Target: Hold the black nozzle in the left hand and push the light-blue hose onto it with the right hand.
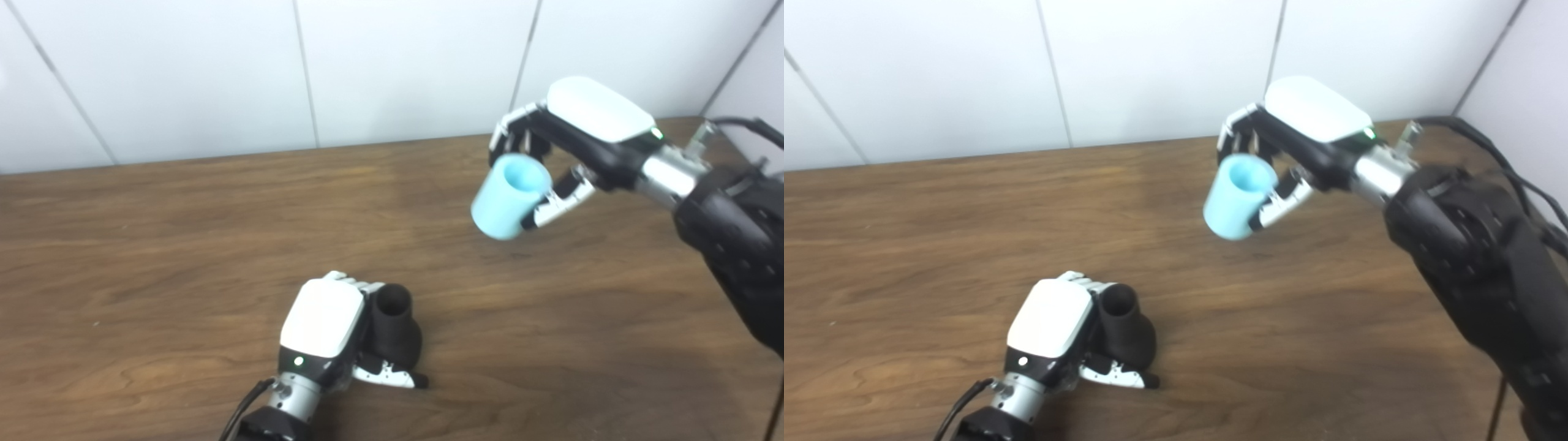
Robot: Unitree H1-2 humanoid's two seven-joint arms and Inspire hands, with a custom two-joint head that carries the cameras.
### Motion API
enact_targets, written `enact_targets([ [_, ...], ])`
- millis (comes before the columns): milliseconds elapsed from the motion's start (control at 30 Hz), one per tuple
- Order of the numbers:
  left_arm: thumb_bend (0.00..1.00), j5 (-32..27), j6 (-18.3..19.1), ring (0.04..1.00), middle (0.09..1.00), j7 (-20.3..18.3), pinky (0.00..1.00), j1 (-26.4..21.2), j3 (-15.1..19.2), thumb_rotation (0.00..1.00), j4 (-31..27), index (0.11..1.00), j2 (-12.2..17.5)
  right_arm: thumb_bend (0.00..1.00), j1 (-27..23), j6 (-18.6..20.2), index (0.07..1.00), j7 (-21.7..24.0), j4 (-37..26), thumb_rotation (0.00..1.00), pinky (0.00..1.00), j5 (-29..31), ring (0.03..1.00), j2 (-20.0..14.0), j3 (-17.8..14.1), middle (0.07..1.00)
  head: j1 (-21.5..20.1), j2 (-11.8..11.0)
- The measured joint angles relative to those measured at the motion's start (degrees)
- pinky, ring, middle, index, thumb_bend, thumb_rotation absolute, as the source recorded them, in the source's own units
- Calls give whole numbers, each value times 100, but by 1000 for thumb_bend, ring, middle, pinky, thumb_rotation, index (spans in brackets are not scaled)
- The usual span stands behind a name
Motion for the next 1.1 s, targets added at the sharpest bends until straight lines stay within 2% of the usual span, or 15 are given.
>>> enact_targets([
  [133, 525, 79, 40, 571, 491, -5, 734, 0, -62, 0, 5, 483, -50, 510, 161, 84, 551, 76, -333, 0, 291, 70, 358, 123, -59, 475, 131, 26],
  [333, 525, 98, 55, 576, 487, -5, 744, 6, -105, 0, 26, 485, -120, 509, 520, -173, 551, -60, -578, 0, 302, 370, 364, 481, -136, 477, 254, 61],
  [500, 526, 141, 68, 573, 476, -8, 750, 7, -120, 0, 28, 491, -147, 510, 847, -370, 551, -114, -717, 0, 330, 384, 375, 653, -139, 472, 325, 79],
  [700, 526, 164, 87, 574, 476, -21, 745, 13, -148, 0, 29, 491, -182, 510, 945, -607, 551, -277, -742, 0, 317, 207, 370, 828, -203, 471, 431, 114],
  [833, 525, 193, 131, 577, 481, -46, 747, 14, -168, 0, 29, 489, -213, 513, 988, -627, 540, -323, -773, 0, 355, 202, 387, 1007, -205, 485, 483, 132],
  [1000, 525, 253, 160, 579, 495, -63, 748, 13, -187, 0, 28, 482, -231, 511, 1051, -674, 549, -339, -854, 0, 324, 213, 369, 1107, -209, 477, 518, 149],
  [1100, 525, 282, 190, 572, 463, -75, 744, 13, -199, 0, 31, 494, -257, 510, 1081, -753, 550, -392, -855, 0, 321, 254, 365, 1206, -252, 478, 563, 149],
])
